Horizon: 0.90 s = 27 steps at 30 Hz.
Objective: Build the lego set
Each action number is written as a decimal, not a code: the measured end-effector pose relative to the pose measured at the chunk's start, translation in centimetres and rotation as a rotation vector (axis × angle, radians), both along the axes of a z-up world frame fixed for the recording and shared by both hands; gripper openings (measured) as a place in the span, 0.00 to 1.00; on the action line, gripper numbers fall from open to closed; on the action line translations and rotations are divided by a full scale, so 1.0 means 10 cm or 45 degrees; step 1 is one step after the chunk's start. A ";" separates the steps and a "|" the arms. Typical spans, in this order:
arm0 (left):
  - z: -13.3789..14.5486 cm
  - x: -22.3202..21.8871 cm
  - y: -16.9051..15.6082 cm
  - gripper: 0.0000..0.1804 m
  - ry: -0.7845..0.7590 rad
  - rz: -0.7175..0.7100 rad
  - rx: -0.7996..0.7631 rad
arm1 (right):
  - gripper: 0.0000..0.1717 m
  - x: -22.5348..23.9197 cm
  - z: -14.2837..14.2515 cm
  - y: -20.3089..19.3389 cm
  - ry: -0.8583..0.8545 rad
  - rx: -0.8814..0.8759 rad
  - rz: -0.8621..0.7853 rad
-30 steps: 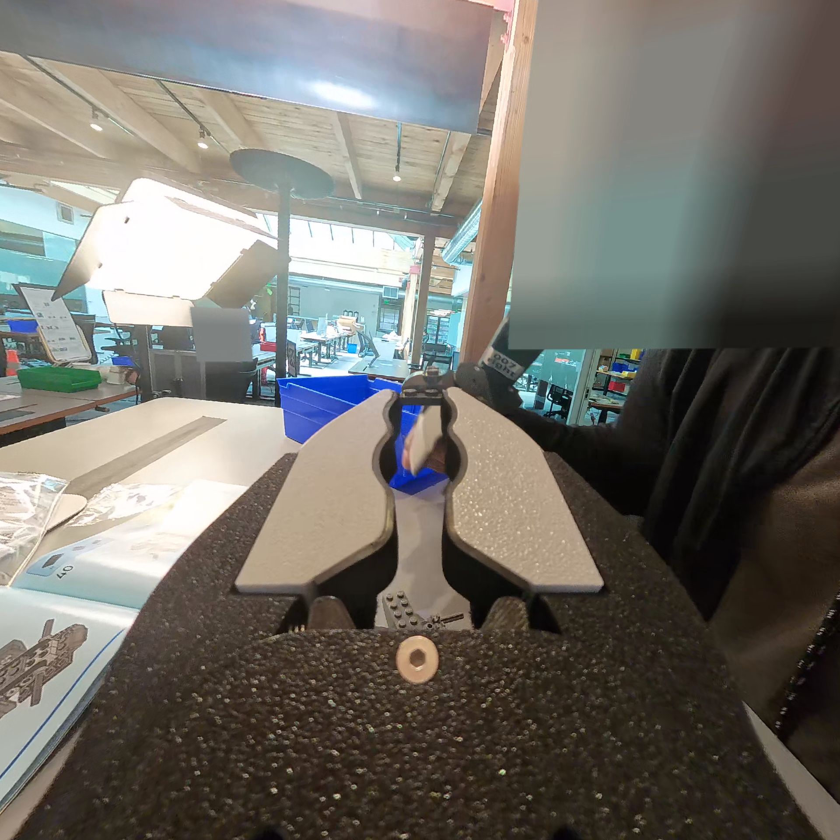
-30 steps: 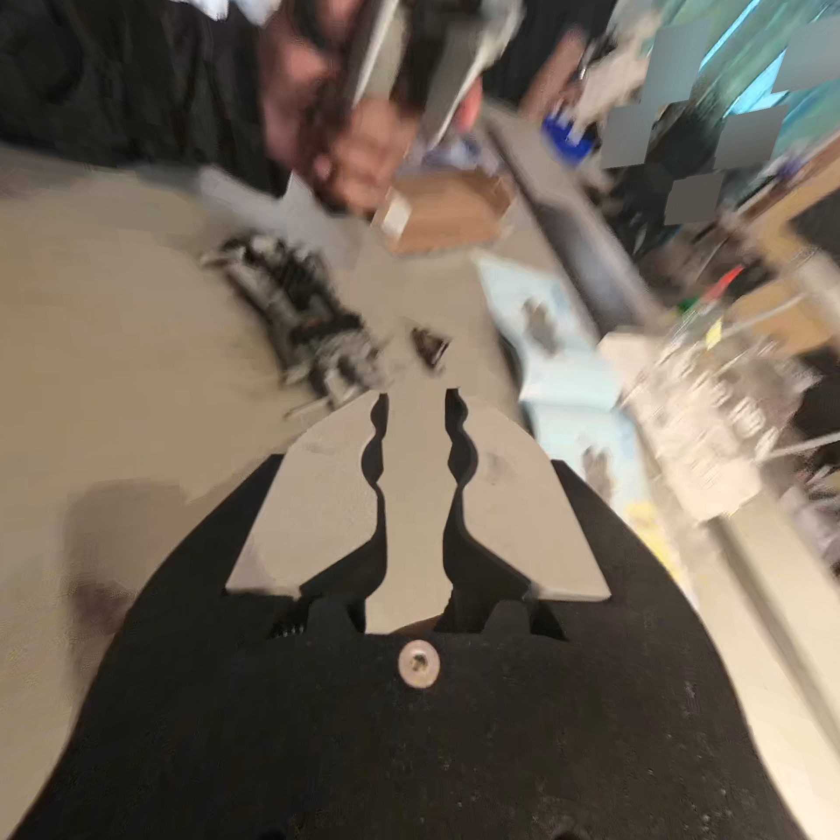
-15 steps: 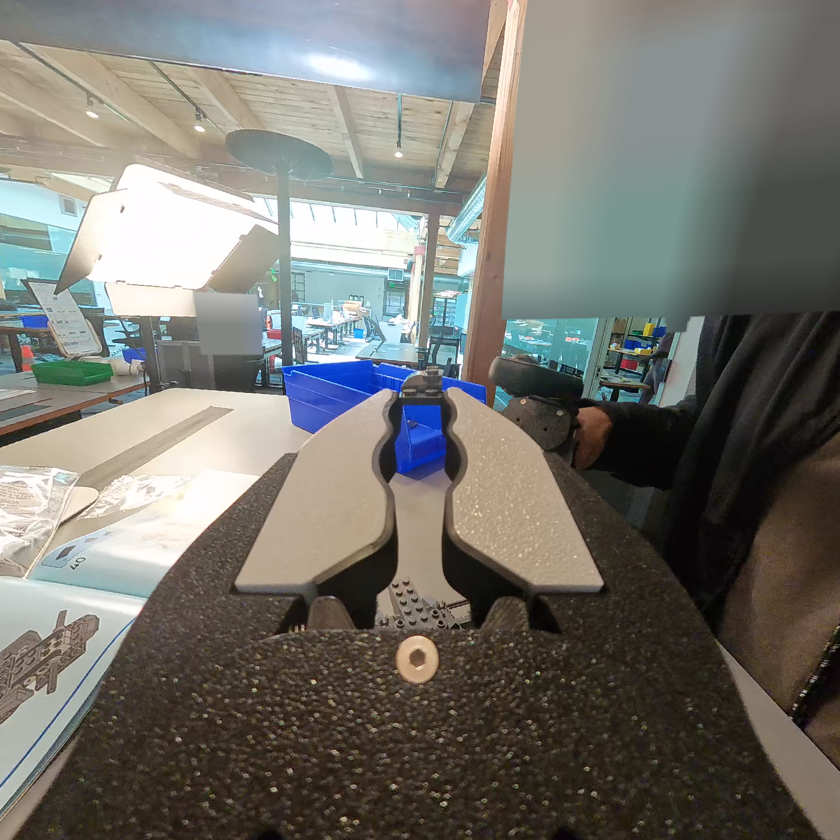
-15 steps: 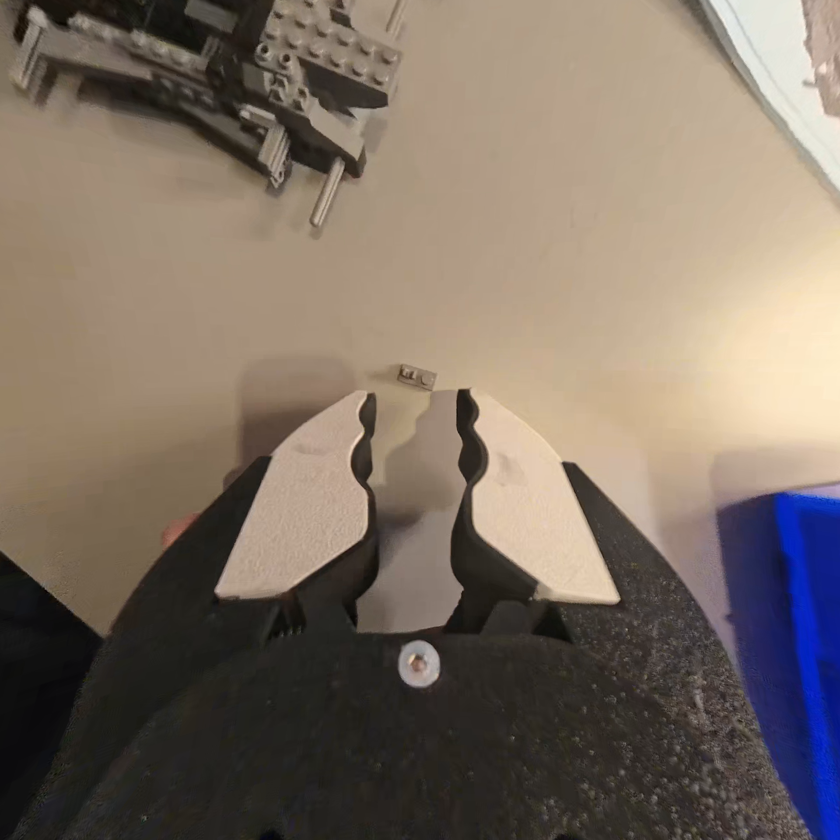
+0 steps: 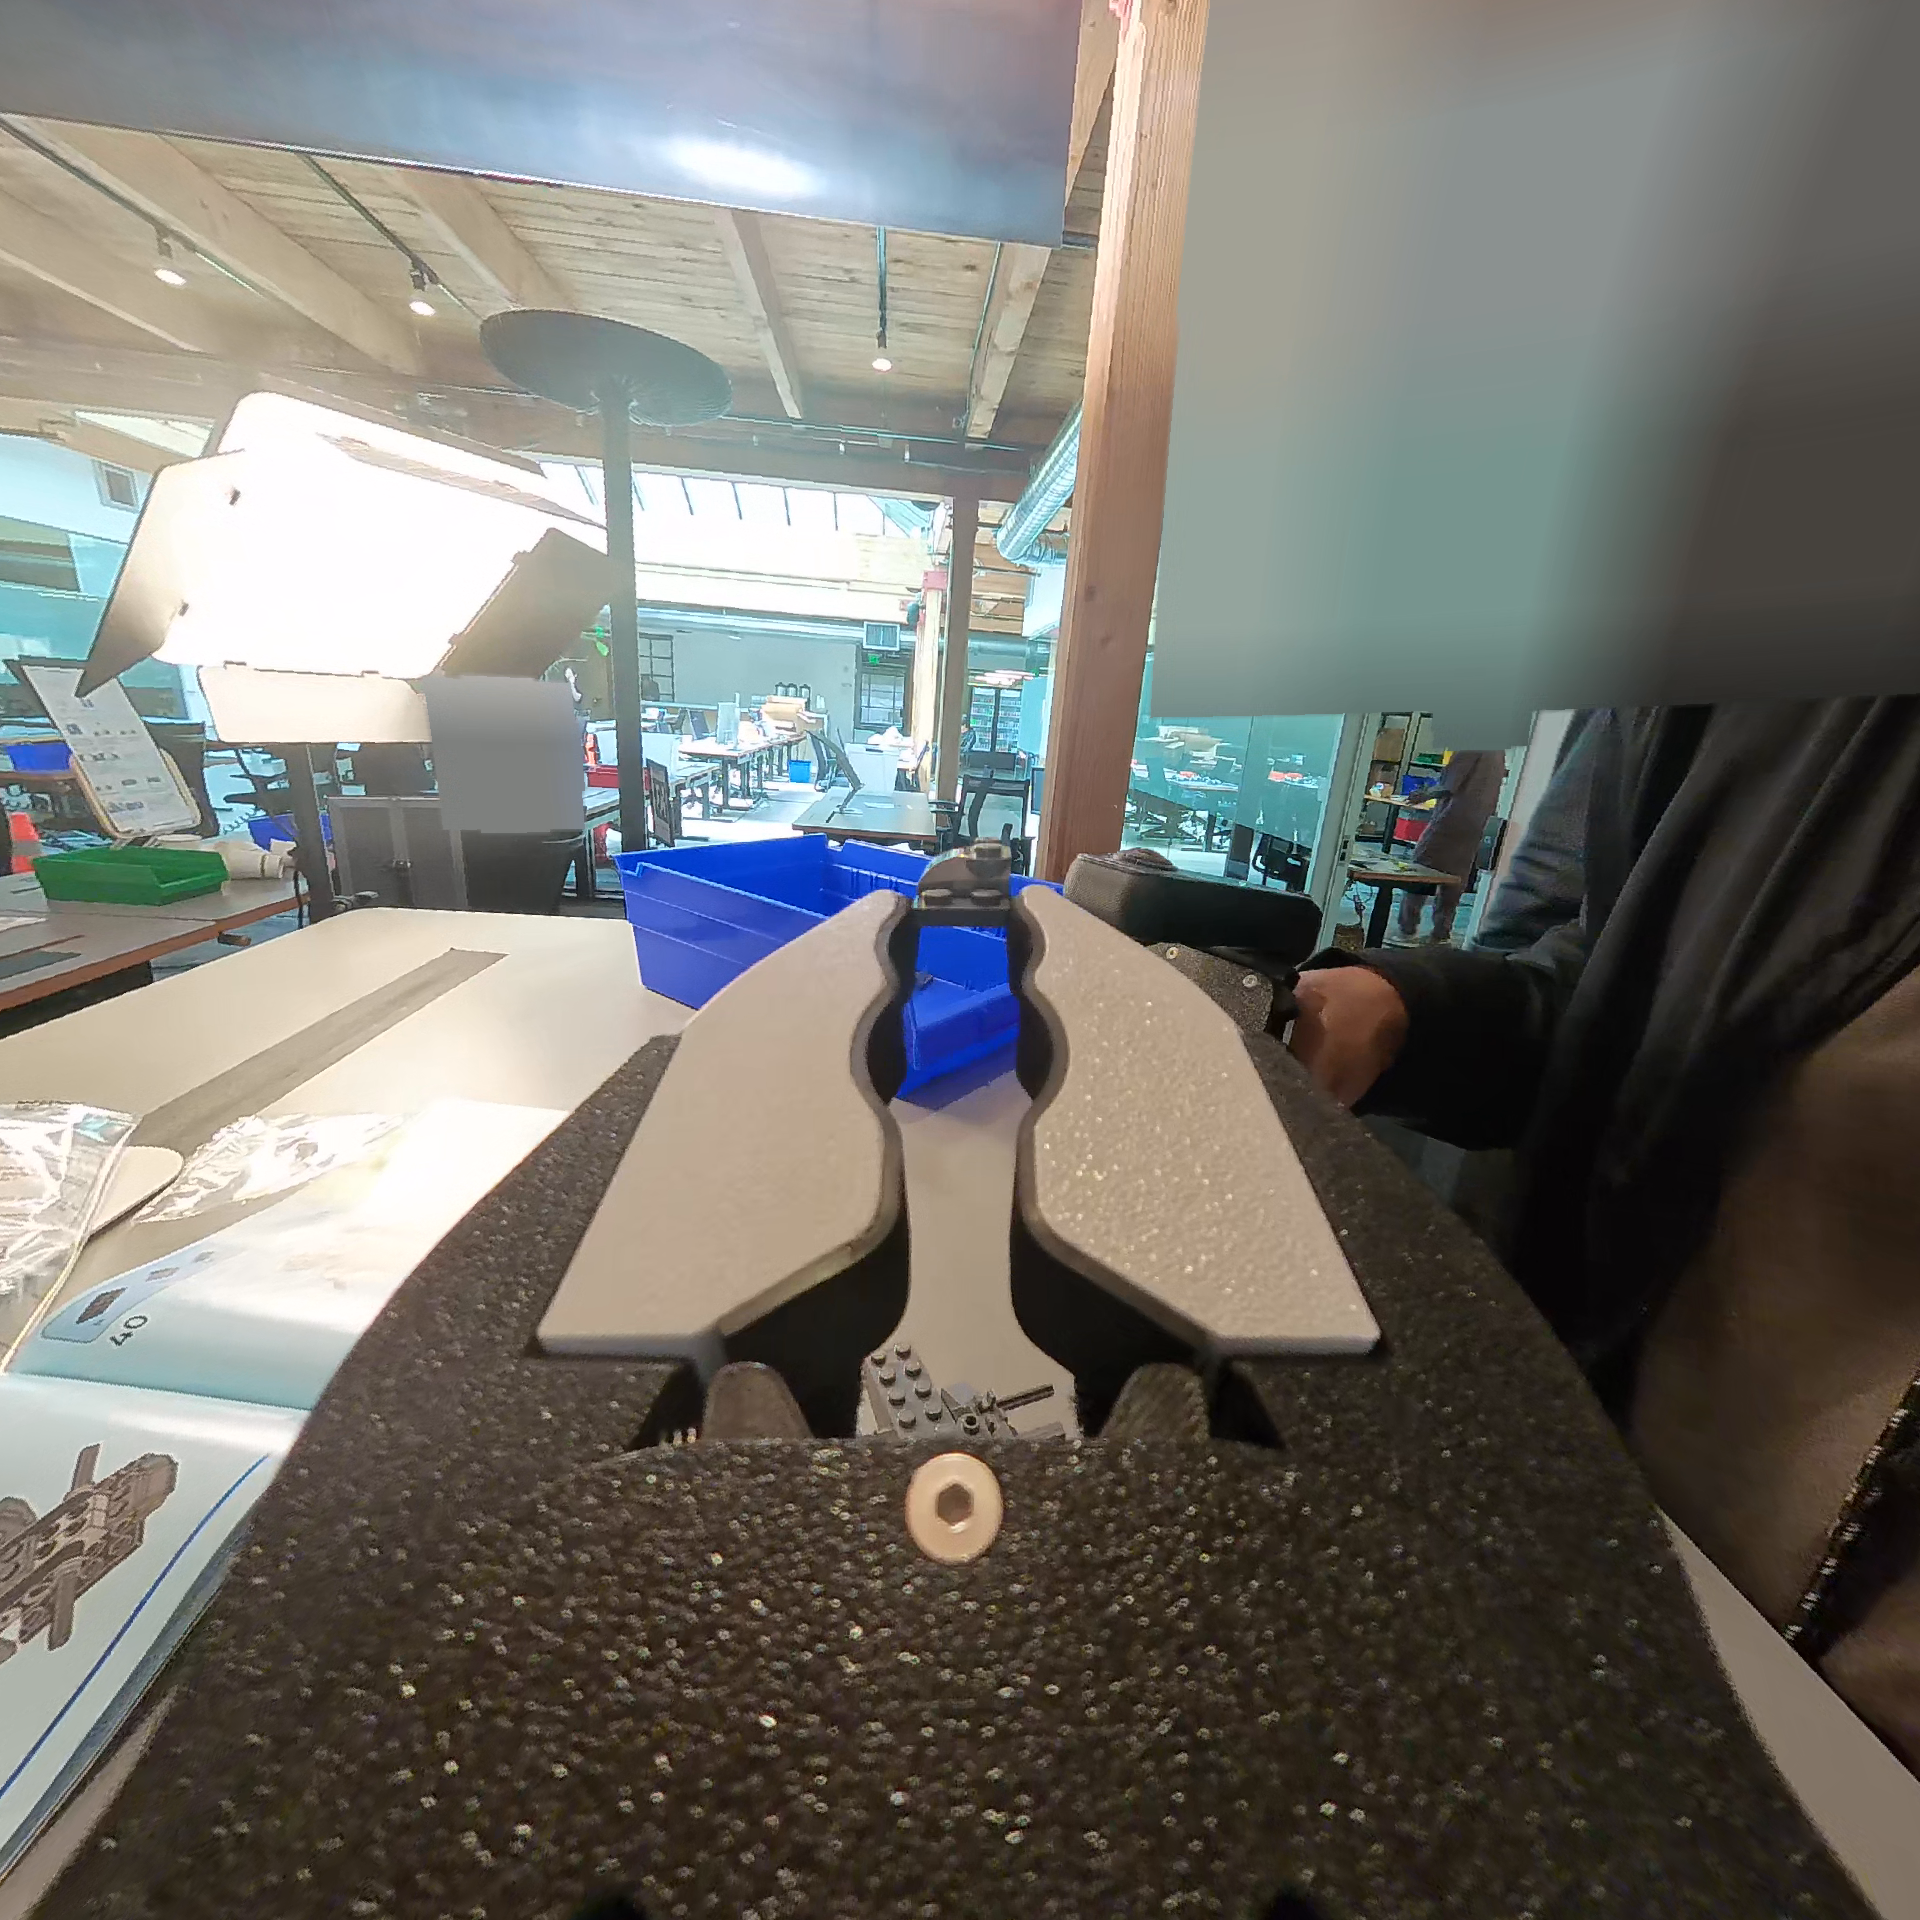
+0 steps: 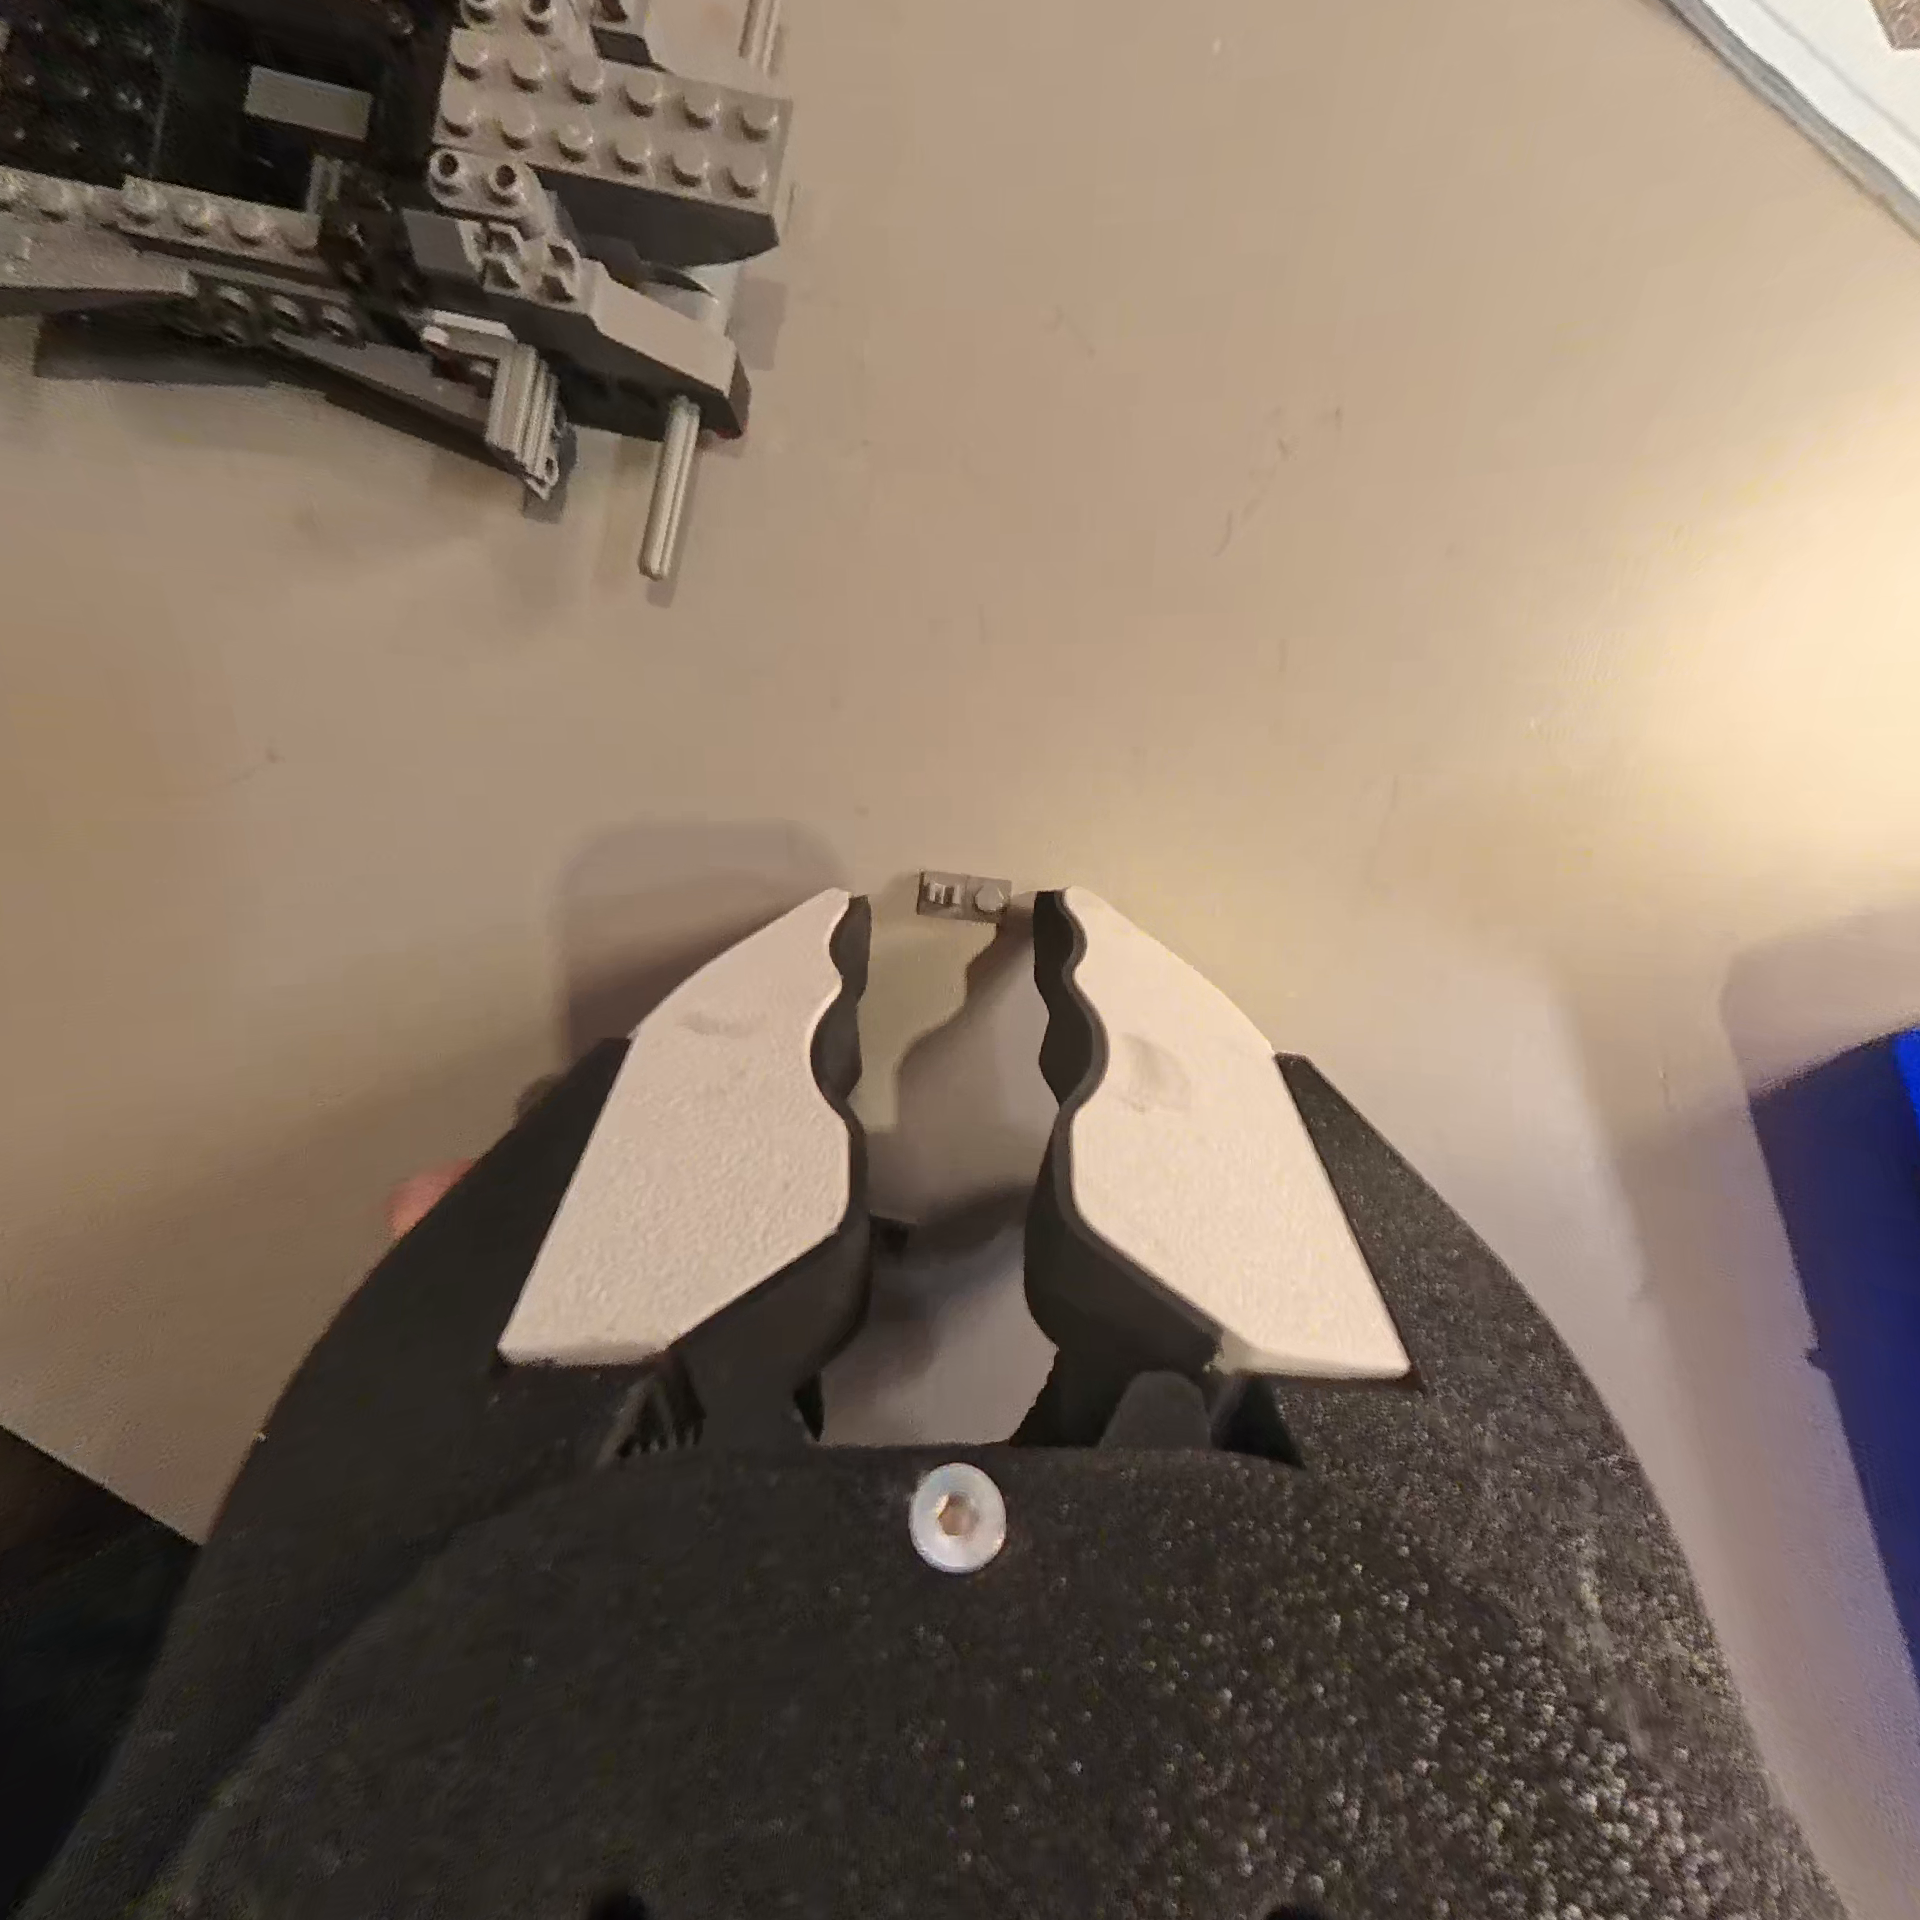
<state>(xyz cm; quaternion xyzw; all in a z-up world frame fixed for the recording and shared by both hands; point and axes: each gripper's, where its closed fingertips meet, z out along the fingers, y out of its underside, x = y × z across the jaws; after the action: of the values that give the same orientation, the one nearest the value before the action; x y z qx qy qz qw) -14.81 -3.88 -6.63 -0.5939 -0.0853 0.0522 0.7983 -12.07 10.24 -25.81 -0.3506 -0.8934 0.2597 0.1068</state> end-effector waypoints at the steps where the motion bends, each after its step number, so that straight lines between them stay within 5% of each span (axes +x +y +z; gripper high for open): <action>1: 0.00 0.00 0.00 0.09 -0.001 -0.001 -0.002 | 0.17 0.01 0.00 -0.01 -0.004 -0.001 0.005; 15: -0.02 0.05 0.05 0.09 0.014 -0.035 -0.007 | 0.09 -0.03 0.00 0.00 -0.042 -0.039 0.084; 27: -0.04 0.09 0.09 0.09 0.029 -0.059 -0.018 | 0.09 -0.07 0.34 -0.11 0.089 -0.168 0.174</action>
<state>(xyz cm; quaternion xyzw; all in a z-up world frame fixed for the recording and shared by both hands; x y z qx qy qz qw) -13.95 -2.98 -6.99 -0.6009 -0.0621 0.0411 0.7959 -12.81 9.15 -22.39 -0.2858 -0.8919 0.3368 0.0967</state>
